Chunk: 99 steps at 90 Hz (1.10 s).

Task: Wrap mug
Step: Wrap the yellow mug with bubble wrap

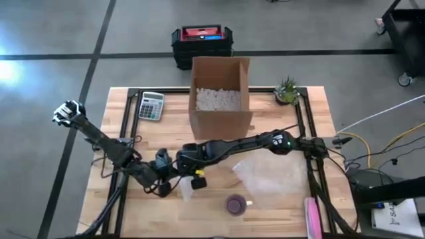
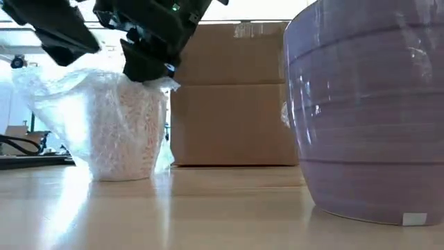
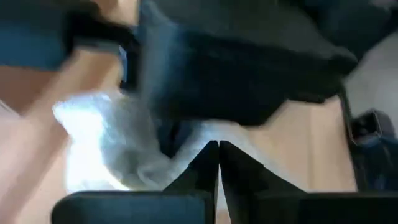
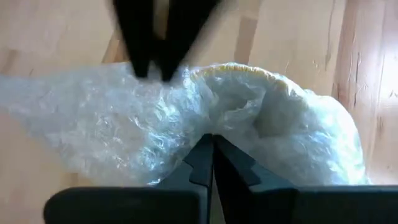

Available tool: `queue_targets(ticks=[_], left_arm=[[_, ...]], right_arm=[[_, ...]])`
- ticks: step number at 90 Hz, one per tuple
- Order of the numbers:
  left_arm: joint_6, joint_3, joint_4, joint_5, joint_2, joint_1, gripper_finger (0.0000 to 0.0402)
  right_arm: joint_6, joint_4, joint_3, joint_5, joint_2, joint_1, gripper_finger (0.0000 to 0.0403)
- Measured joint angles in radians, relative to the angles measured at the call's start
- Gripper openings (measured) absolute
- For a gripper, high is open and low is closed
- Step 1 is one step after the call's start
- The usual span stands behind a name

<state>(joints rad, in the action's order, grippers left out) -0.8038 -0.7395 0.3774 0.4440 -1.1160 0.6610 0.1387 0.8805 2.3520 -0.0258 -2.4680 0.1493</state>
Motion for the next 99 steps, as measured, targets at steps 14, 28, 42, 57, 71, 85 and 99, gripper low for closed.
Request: queue_targets(ticks=[14,28,42,57,71,85,99], left_arm=[[-0.096,0.049,-0.058,-0.070,-0.051,0.079,0.0000],[-0.098,0.114,-0.242,-0.033,-0.173,0.094,0.0000],[-0.004,0.086,-0.300,0.105,-0.218,0.084,0.0000],[0.073,0.041,-0.240,0.203,-0.149,0.085,0.0000],[0.032,0.057,-0.117,0.279,-0.123,0.066,0.0000],[-0.043,0.116,-0.142,0.292,-0.147,0.040,0.0000],[-0.047,0.174,-0.255,0.299,-0.168,0.028,0.0000]], right_arm=[[0.003,-0.018,-0.002,0.000,0.003,-0.004,0.0000],[0.015,-0.024,-0.002,0.004,0.003,-0.005,0.0000],[0.016,-0.023,-0.002,0.003,0.003,-0.005,0.0000],[0.018,-0.023,-0.003,0.003,0.005,-0.005,0.0000],[0.015,-0.026,-0.003,0.003,0.005,-0.003,0.0000],[0.018,-0.026,-0.003,0.003,0.005,0.003,0.0000],[0.033,-0.004,0.000,0.003,0.023,0.005,0.0000]])
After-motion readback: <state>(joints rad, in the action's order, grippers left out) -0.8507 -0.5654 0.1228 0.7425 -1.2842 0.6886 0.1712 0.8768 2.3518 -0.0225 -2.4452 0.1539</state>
